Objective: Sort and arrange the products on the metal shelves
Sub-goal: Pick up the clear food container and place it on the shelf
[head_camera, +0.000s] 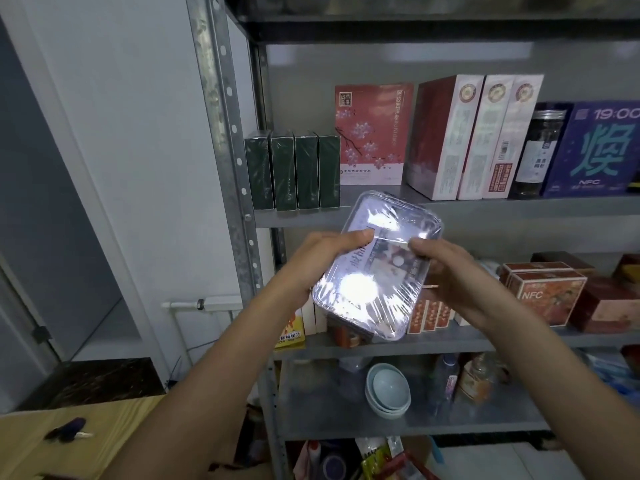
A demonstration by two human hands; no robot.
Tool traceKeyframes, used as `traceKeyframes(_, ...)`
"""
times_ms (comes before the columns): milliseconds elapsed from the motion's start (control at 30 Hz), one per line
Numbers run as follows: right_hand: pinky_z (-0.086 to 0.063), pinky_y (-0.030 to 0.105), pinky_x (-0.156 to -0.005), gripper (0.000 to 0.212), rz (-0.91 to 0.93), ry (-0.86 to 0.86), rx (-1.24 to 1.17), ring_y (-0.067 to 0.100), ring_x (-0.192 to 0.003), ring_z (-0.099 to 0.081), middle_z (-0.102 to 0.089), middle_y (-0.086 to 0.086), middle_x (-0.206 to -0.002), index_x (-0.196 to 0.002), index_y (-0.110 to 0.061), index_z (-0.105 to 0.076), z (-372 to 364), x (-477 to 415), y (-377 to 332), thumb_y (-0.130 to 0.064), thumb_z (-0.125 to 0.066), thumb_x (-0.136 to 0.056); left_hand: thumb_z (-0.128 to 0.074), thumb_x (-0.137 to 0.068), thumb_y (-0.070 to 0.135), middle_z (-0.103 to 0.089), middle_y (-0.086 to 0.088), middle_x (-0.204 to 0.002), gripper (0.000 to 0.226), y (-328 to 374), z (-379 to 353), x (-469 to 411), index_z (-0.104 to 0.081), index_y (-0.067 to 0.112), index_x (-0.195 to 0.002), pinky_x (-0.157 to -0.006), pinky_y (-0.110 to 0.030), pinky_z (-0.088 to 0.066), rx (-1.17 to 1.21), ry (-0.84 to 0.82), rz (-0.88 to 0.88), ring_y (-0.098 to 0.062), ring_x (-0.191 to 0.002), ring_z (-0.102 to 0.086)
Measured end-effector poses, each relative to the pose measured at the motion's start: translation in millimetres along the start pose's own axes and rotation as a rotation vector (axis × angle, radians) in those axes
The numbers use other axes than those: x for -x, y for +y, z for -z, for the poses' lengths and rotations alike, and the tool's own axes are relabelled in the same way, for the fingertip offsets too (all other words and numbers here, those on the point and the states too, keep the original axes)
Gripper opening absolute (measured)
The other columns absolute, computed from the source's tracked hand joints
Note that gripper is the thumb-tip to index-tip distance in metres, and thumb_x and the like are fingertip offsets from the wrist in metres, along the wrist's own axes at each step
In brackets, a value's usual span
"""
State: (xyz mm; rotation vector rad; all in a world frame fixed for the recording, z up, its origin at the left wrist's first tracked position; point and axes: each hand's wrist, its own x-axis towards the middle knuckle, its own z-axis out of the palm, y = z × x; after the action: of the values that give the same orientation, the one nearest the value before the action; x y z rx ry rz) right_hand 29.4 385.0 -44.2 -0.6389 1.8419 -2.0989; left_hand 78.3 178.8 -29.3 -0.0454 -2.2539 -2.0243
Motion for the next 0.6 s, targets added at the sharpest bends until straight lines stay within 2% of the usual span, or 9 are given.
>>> traceKeyframes(100,-0.055,0.027,-0.054,0.052,0.033,0.129,-0.05,0.016,-0.067,-0.072,-0.074,0.002,-0.079,-0.102,-0.008,-0.061,0,-5,2,-0.035,-0.075,-0.061,-0.072,-0.073,0.043,-0.074,-0.011,-0.103,0.053,2,1,-1,-0.067,0.009,-0.114,-0.086,-0.041,-0.057,0.005,-0.02,0.036,-0.028,-0.09,-0.072)
traceKeyframes(200,-0.058,0.031,-0.054,0.046,0.002,0.204,-0.206,0.021,-0.07,-0.073,-0.076,0.005,-0.081,-0.102,-0.009,-0.062,1,-8,13,-0.036,-0.074,-0.066,-0.068,-0.077,0.046,-0.07,-0.011,-0.114,0.055,-5,5,1,-0.061,0.015,-0.122,-0.096,-0.049,-0.052,0.15,0.016,0.041,-0.026,-0.102,-0.066)
traceKeyframes(267,-0.06,0.035,-0.057,0.038,-0.053,0.26,-0.333,0.028,-0.077,-0.074,-0.076,0.009,-0.091,-0.107,-0.012,-0.06,3,-9,20,-0.034,-0.071,-0.078,-0.068,-0.073,0.053,-0.067,-0.013,-0.121,0.067,-13,5,5,-0.057,0.018,-0.129,-0.089,-0.048,-0.056,0.237,0.011,0.064,-0.029,-0.11,-0.064)
traceKeyframes(367,-0.062,0.039,-0.062,0.034,-0.107,0.307,-0.414,0.031,-0.083,-0.074,-0.07,0.012,-0.11,-0.115,-0.016,-0.058,3,-9,25,-0.035,-0.066,-0.088,-0.07,-0.072,0.055,-0.063,-0.012,-0.127,0.073,-18,-7,10,-0.052,0.022,-0.135,-0.076,-0.044,-0.059,0.314,-0.062,0.14,-0.031,-0.103,-0.069)
traceKeyframes(467,-0.061,0.04,-0.062,0.034,-0.121,0.274,-0.389,0.031,-0.088,-0.073,-0.071,0.012,-0.11,-0.112,-0.02,-0.058,2,-5,25,-0.038,-0.07,-0.084,-0.07,-0.08,0.051,-0.073,-0.003,-0.108,0.057,-21,-17,3,-0.057,0.021,-0.127,-0.068,-0.037,-0.06,0.294,0.043,0.159,-0.021,-0.086,-0.073)
traceKeyframes(533,-0.061,0.039,-0.062,0.047,-0.14,0.218,-0.364,0.032,-0.092,-0.073,-0.071,0.013,-0.112,-0.117,-0.021,-0.058,3,0,20,-0.043,-0.072,-0.077,-0.065,-0.087,0.045,-0.076,0.002,-0.089,0.038,-22,-17,0,-0.064,0.02,-0.116,-0.059,-0.032,-0.058,0.289,0.115,0.17,-0.014,-0.074,-0.073)
traceKeyframes(600,-0.06,0.043,-0.065,0.064,-0.18,0.187,-0.337,0.031,-0.095,-0.072,-0.068,0.015,-0.118,-0.125,-0.017,-0.056,8,4,13,-0.049,-0.072,-0.072,-0.063,-0.088,0.044,-0.076,0.003,-0.081,0.029,-21,-14,-2,-0.067,0.02,-0.105,-0.056,-0.032,-0.057,0.295,0.153,0.181,-0.013,-0.071,-0.073)
